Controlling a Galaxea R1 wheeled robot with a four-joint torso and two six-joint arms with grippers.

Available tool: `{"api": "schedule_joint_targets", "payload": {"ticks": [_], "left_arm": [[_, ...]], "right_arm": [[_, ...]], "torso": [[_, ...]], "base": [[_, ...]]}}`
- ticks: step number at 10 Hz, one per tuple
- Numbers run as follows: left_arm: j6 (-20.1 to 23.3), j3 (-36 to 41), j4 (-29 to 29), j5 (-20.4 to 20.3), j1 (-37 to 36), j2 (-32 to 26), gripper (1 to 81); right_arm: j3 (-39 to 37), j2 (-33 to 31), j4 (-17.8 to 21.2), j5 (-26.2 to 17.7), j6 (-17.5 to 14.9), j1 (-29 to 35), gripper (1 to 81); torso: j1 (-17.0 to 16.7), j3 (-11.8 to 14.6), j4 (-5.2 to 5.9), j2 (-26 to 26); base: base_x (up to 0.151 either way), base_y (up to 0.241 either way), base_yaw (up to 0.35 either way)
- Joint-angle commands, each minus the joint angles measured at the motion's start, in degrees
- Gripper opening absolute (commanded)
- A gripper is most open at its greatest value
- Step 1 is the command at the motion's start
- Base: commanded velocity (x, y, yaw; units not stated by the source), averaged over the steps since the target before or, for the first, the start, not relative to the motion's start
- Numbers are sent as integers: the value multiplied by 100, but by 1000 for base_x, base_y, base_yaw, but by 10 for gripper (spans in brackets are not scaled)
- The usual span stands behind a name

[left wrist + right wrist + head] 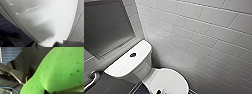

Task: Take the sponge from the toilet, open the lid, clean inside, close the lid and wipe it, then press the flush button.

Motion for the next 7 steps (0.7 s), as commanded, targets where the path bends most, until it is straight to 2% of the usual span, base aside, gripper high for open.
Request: {"api": "schedule_joint_targets", "payload": {"ticks": [1, 2, 3, 4, 7], "left_arm": [[170, 514, 120, -776, -1041, -185, 811], [153, 619, 111, -794, -1014, -264, 811], [20, 752, 111, -943, -979, -326, 811], [-76, 1033, 128, -1075, -961, -484, 811], [-181, 1762, 120, -1338, -882, -888, 811]], "right_arm": [[-27, -96, -111, -294, -13, -188, 10], [-27, -87, -111, -294, -13, -188, 10], [-27, -87, -111, -286, -13, -188, 10], [-36, -87, -102, -286, -13, -188, 10], [-27, -78, -111, -285, -22, -171, 10]], "torso": [[0, 312, 0, 0], [0, 331, 0, 0], [2, 92, 0, 2], [2, 193, 0, 0], [2, 241, 0, -2]], "base": [[0, 0, 0], [0, 0, 0], [0, 0, 0], [0, 0, 0], [0, 0, 0]]}}
